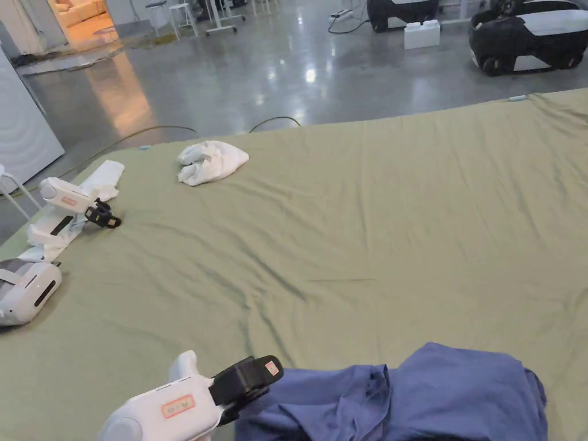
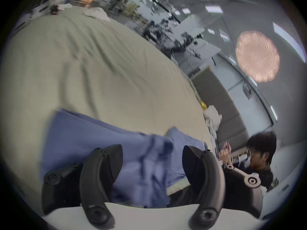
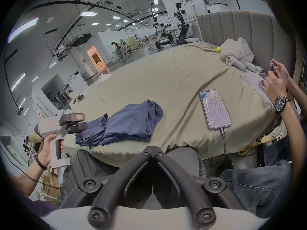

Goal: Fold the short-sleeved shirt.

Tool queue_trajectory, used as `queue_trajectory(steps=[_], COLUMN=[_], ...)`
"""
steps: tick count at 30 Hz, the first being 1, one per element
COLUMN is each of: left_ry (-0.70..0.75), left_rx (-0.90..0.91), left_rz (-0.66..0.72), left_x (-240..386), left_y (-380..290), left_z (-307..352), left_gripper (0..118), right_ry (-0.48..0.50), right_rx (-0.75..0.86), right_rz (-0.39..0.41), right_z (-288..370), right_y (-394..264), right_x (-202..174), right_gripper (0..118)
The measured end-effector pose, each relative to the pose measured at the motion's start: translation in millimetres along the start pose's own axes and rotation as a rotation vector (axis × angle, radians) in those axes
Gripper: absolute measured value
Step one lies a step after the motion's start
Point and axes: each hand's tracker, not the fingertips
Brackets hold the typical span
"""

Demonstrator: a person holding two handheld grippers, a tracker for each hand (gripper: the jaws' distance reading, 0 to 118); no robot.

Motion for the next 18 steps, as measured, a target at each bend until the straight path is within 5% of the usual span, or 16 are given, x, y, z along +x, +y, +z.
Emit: queue_trajectory(steps=[4,8,13,15,18], left_ry=[0.038,-0.149,-0.13,-0.101,-0.012], left_rx=[0.05,-0.012,0.027,0.09,0.146], left_rz=[0.179,0.341,0.414,0.382,0.113], left_x=[-40.8,-63.4,-53.5,-38.8,-17.4], left_y=[1.9,-19.7,-39.9,-37.2,-21.9], left_z=[3.7,-21.8,-24.7,-1.5,24.6], left_gripper=[81,78,27,18,13], right_ry=[0.004,-0.018,-0.024,-0.025,-0.023], right_rx=[-0.014,-0.025,-0.016,-0.012,-0.003], right_rz=[0.006,0.031,0.025,0.024,0.028], right_z=[1.0,4.5,9.0,9.9,10.5], right_y=[-2.5,-2.4,1.9,4.1,6.5], right_x=[0.9,1.8,3.6,4.4,4.6], right_gripper=[0,0,0,0,0])
